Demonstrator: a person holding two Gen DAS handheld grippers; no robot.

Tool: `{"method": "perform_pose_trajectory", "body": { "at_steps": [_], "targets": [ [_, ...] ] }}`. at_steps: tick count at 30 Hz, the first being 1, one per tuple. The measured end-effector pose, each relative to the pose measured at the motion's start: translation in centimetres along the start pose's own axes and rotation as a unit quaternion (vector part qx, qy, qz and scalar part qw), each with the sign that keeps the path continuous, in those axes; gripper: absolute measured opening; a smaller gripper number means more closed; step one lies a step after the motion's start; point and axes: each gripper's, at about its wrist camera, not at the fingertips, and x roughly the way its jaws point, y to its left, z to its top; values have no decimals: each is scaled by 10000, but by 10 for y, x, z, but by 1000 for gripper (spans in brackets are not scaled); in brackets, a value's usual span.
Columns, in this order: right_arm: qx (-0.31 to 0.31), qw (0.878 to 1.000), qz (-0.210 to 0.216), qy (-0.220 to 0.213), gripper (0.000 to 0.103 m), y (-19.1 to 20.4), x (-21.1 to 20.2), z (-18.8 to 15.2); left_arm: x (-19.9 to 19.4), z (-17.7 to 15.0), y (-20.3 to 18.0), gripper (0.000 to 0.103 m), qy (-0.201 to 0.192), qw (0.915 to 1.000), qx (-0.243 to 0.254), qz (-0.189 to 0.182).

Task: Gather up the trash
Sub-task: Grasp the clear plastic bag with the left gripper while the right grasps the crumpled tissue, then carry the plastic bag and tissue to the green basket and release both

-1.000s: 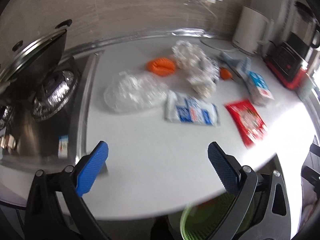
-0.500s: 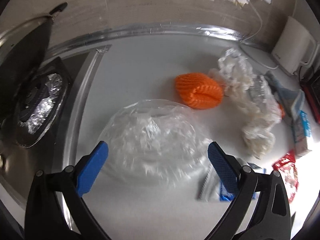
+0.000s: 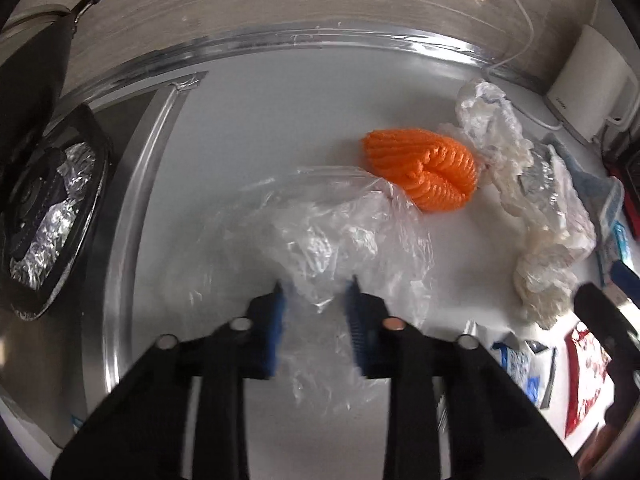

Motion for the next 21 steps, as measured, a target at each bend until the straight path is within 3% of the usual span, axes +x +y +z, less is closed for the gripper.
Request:
{"method": "perform_pose_trajectory", "body": {
  "at_steps": [7, 10, 12, 14, 21],
  "targets": [
    [368, 9989, 72, 296, 69, -2, 26, -5, -33, -4, 12, 17, -279, 9995, 32, -156],
    [377, 9986, 12, 381, 61, 2, 35, -5, -45, -5, 18, 17, -324, 9994, 66, -142],
    [360, 9985, -50, 414, 50, 6, 41, -3, -56, -7, 24, 17, -392, 9991, -12, -181],
    [384, 9983, 39, 442, 25, 6, 42, -2, -64, -9, 28, 17, -437, 9988, -59, -192],
    [396, 9988, 250, 167, 20, 5, 11, 8, -98, -17, 29, 17, -659, 9976, -13, -228]
  ]
}}
